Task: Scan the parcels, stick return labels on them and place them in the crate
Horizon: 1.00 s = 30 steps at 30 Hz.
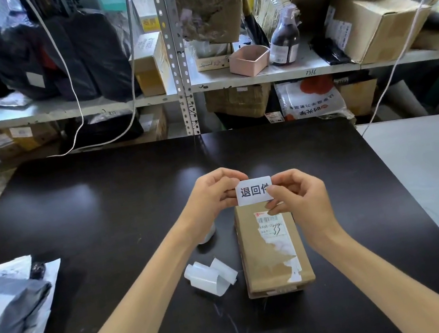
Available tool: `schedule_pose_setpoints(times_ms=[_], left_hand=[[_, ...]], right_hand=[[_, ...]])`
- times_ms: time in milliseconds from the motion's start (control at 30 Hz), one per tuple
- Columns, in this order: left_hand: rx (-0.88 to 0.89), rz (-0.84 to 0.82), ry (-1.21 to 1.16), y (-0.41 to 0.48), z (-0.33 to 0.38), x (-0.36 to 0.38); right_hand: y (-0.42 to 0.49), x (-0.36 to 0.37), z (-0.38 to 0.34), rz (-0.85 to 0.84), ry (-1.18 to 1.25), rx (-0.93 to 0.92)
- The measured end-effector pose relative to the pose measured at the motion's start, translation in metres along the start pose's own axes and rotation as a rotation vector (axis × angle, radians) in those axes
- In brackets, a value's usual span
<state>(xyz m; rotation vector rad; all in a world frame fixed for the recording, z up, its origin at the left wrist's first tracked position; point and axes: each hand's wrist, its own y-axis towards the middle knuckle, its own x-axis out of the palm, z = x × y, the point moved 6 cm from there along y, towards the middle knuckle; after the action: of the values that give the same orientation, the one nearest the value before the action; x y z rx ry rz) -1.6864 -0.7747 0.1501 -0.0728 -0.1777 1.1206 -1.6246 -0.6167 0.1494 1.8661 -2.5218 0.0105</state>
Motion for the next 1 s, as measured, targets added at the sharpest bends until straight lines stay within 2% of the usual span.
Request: schedule_pose_setpoints(times_ms=[100,200,300,433,567,633,800,933,1000], left_hand=[[0.030,0.034,0.137,-0.006,-0.007,0.002],[-0.006,0.147,0.295,-0.010,-0.017,0.004],[0.047,0.234,0.527,-0.010,-0.019,0.011],[-0.026,0.213,0.604,-0.006,-0.038,0.023],[-0.171,0.131,0.724,-0.005,-0.075,0.031],[-0.194,0.118,0.762,-0.007,-0.089,0.035],[-0.177,0.144,0.883,-0.006,-0.094,0.037],[-0.232,0.252,1.138,-0.011,-0.094,0.030],[-0.319,0.270,1.079,-0.016,-0.101,0.025]], right_hand=[[-0.006,-0.005,0.005,0.023,-0.033,0.000],[-0.008,-0.010,0.012,0.043,-0.073,0.025],[-0.004,-0.016,0.018,0.066,-0.136,0.052],[-0.003,-0.029,0.042,0.120,-0.284,0.154],[-0.016,-0.036,0.081,0.082,-0.471,0.286],[-0.022,-0.037,0.092,0.072,-0.578,0.288],[-0.020,-0.034,0.094,0.046,-0.730,0.222],[-0.019,-0.046,0.095,0.084,-0.937,0.233],[-0.019,-0.051,0.103,0.063,-0.898,0.290]])
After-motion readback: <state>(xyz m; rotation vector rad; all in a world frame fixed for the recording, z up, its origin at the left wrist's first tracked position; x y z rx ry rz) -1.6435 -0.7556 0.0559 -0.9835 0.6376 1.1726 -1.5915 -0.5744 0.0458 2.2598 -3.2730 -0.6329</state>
